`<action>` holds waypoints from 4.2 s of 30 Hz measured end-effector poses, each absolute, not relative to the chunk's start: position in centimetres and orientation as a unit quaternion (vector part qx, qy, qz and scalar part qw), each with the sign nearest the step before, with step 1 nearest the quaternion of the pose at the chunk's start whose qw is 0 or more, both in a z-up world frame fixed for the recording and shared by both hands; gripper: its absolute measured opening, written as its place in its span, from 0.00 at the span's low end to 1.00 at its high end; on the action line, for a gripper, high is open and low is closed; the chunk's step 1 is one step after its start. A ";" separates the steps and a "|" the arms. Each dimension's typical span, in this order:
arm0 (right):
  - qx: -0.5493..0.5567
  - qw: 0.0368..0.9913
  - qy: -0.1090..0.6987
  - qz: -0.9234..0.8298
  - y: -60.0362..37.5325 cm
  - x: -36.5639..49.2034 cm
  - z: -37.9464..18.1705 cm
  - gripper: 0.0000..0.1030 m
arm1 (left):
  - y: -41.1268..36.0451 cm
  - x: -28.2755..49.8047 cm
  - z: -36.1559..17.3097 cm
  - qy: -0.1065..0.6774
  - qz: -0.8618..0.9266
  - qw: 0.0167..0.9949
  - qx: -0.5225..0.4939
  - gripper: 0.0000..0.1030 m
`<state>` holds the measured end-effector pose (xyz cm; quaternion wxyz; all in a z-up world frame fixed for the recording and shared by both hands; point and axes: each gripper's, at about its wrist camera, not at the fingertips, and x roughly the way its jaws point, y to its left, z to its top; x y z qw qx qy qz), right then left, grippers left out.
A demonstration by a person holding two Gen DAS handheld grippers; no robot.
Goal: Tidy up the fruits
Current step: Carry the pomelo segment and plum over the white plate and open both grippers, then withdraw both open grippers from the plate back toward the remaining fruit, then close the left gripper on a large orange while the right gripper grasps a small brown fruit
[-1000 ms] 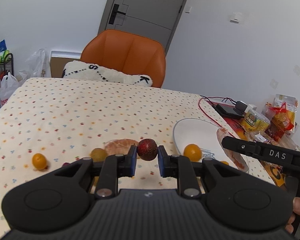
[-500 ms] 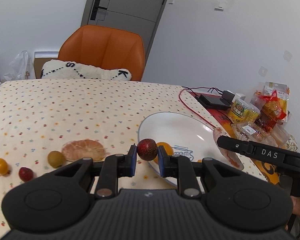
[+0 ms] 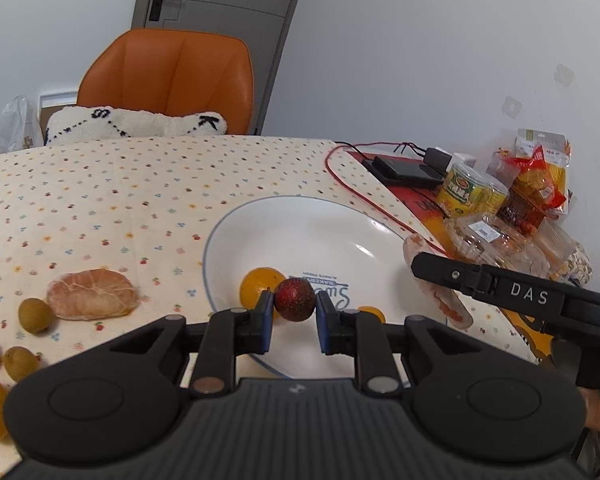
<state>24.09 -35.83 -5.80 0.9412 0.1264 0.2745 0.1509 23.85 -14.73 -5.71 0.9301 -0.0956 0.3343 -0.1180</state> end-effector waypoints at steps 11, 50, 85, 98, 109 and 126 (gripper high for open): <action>0.128 0.941 0.276 0.151 -35.4 24.9 -6.1 0.36 | -13.0 23.9 -5.3 0.340 -0.085 0.932 -0.099 0.24; 0.090 0.932 0.264 0.232 -26.7 19.4 -3.3 0.90 | -2.8 15.5 -3.8 0.305 0.010 0.944 -0.126 0.88; 0.059 0.898 0.302 0.314 -19.3 17.8 -4.0 0.88 | 3.0 12.4 -6.8 0.310 0.044 0.935 -0.168 0.86; 0.054 0.886 0.325 0.326 -17.6 18.9 -5.1 0.81 | 3.0 14.0 -8.3 0.324 0.032 0.928 -0.184 0.70; 0.053 0.881 0.338 0.326 -16.8 20.1 -6.2 0.79 | 3.5 14.9 -9.7 0.327 0.018 0.924 -0.199 0.44; 0.043 0.865 0.359 0.347 -13.3 21.7 -8.1 0.67 | 6.9 13.6 -8.8 0.318 0.046 0.921 -0.220 0.37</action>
